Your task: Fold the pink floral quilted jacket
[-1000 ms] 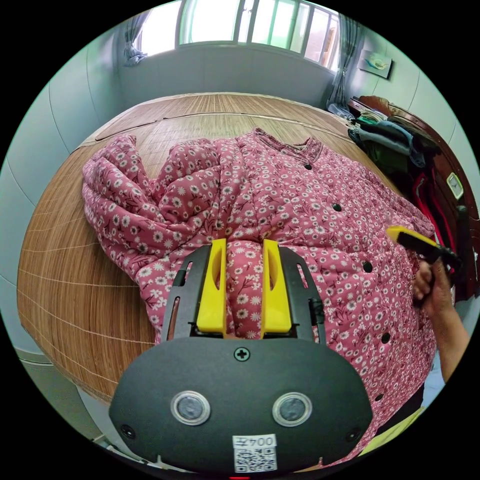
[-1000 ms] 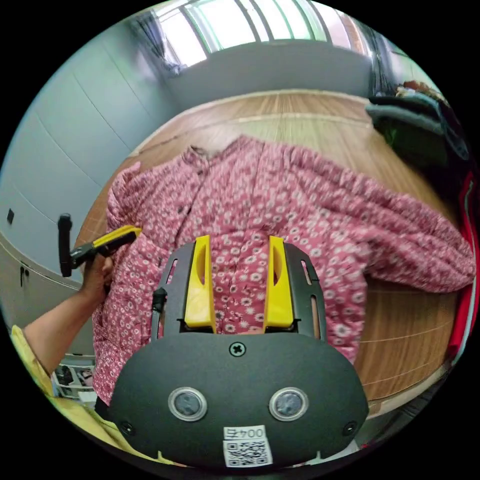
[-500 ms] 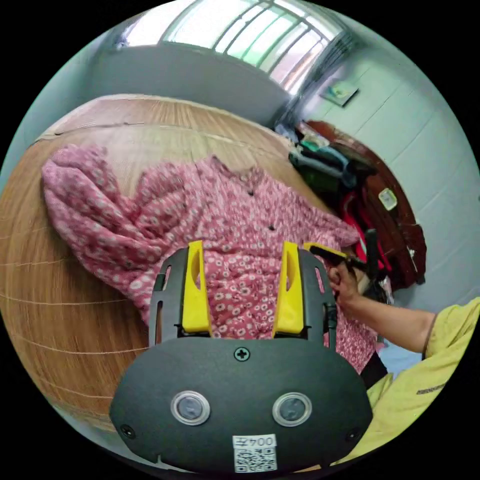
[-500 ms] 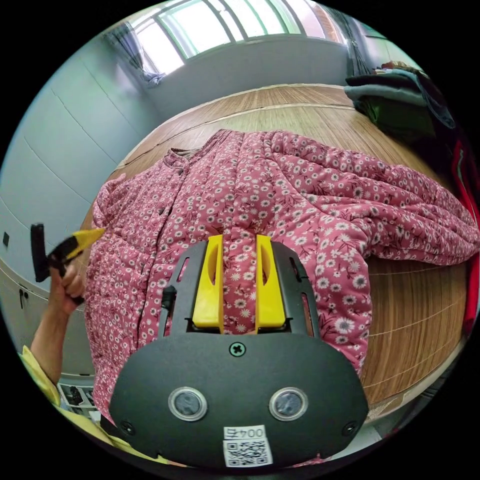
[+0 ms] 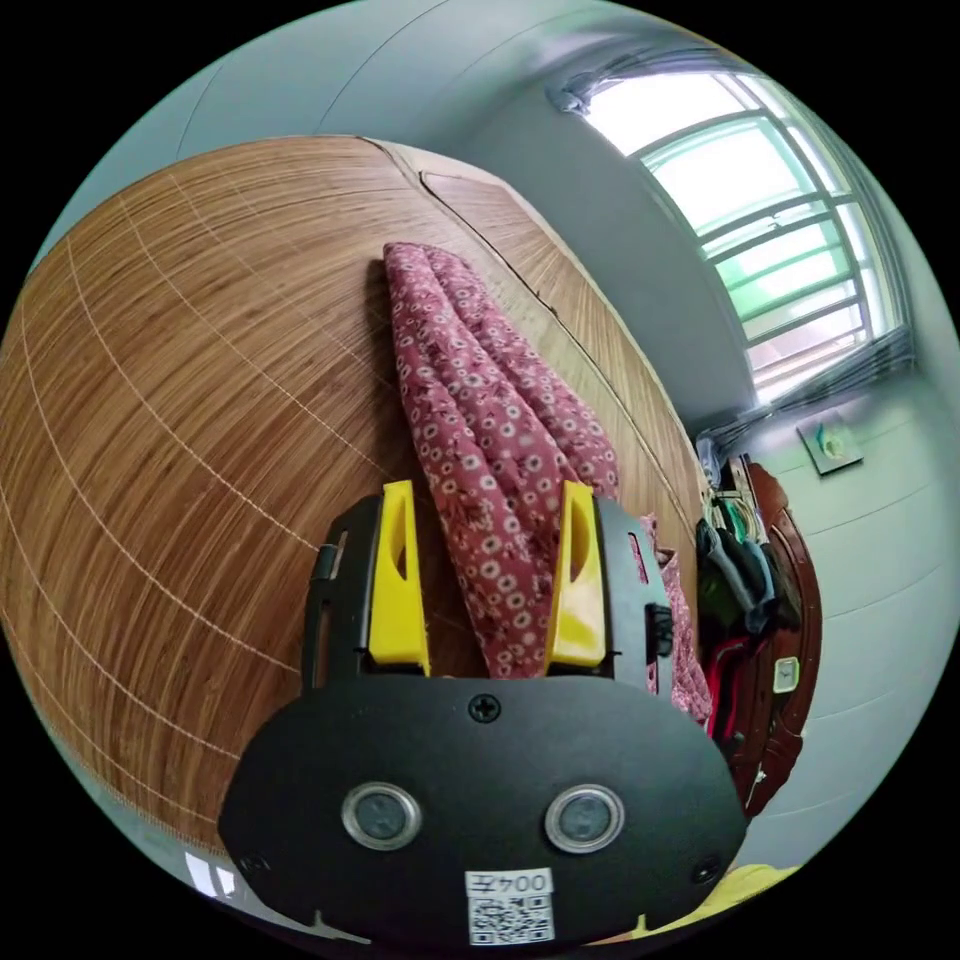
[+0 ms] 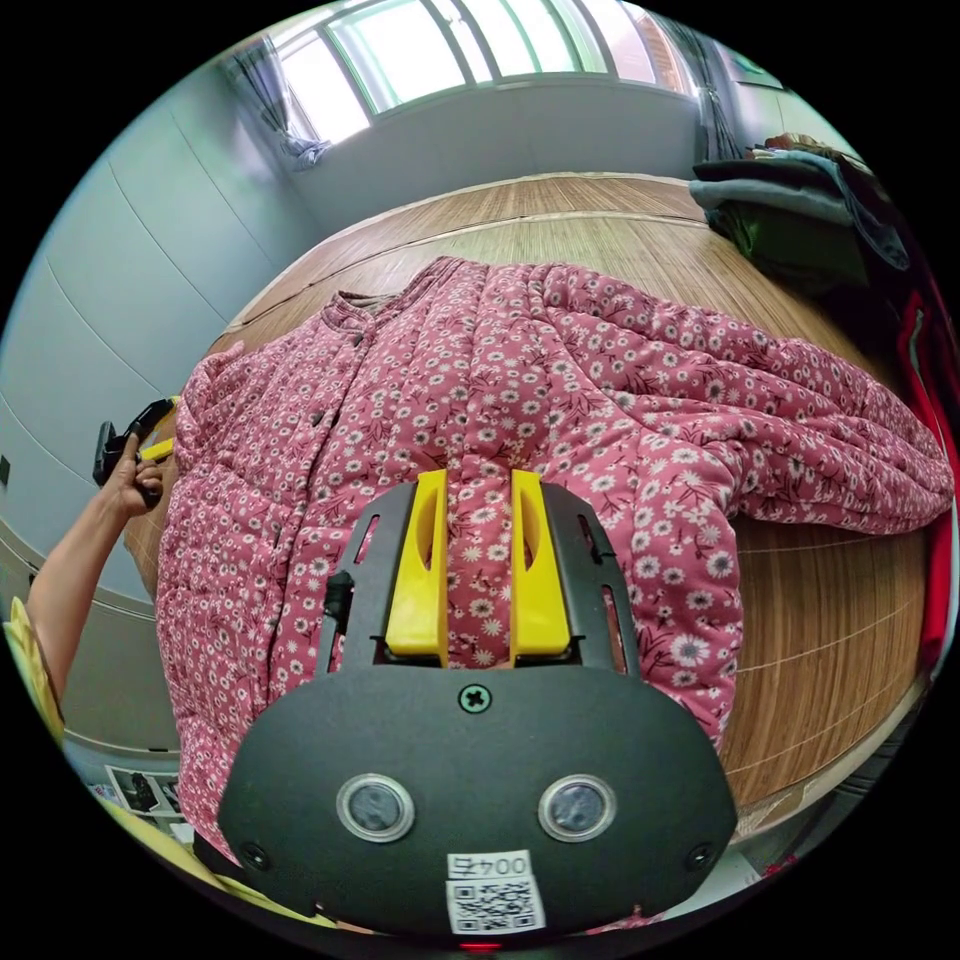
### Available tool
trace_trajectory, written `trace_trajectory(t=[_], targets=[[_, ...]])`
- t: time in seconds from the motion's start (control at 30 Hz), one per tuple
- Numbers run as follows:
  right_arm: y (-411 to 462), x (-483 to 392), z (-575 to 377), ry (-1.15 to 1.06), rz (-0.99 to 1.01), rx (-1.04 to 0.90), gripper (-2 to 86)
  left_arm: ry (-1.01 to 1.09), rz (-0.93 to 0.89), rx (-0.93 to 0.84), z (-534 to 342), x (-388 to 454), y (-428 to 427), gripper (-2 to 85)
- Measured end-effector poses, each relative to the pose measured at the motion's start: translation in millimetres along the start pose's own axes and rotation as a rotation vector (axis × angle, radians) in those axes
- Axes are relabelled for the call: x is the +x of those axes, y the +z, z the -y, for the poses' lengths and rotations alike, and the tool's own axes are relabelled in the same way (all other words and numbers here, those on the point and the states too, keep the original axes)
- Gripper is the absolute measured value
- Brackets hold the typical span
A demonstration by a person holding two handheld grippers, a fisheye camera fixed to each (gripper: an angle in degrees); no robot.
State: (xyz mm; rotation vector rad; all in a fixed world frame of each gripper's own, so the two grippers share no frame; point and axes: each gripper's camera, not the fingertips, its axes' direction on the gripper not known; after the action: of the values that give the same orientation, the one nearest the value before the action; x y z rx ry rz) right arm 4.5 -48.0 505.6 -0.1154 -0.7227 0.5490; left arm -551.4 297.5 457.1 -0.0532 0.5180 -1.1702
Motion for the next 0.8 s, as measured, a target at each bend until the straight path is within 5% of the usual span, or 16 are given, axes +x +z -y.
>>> trace_trajectory(t=[0.13,0.27,0.37,0.53,0.8], targets=[[2,1,0,0.007,0.011,0.004,10.0,0.056,0.011,0.077,-5,20,-3,5.3],[3,1,1,0.009,0.016,0.005,9.9,0.466,0.366,0.345,-64,125,-64,4.4],[4,1,1,0.010,0.018,0.006,9.9,0.443,0.583,0.491,-110,127,-95,4.8],[5,2,3,0.016,0.026,0.006,9.9,0.088,0.426,0.191,-107,3,-90,7.2],[6,0,4,0.017,0.029,0.008,9.8,-0.137,0.065,0.344,-130,-81,-157,12.6]])
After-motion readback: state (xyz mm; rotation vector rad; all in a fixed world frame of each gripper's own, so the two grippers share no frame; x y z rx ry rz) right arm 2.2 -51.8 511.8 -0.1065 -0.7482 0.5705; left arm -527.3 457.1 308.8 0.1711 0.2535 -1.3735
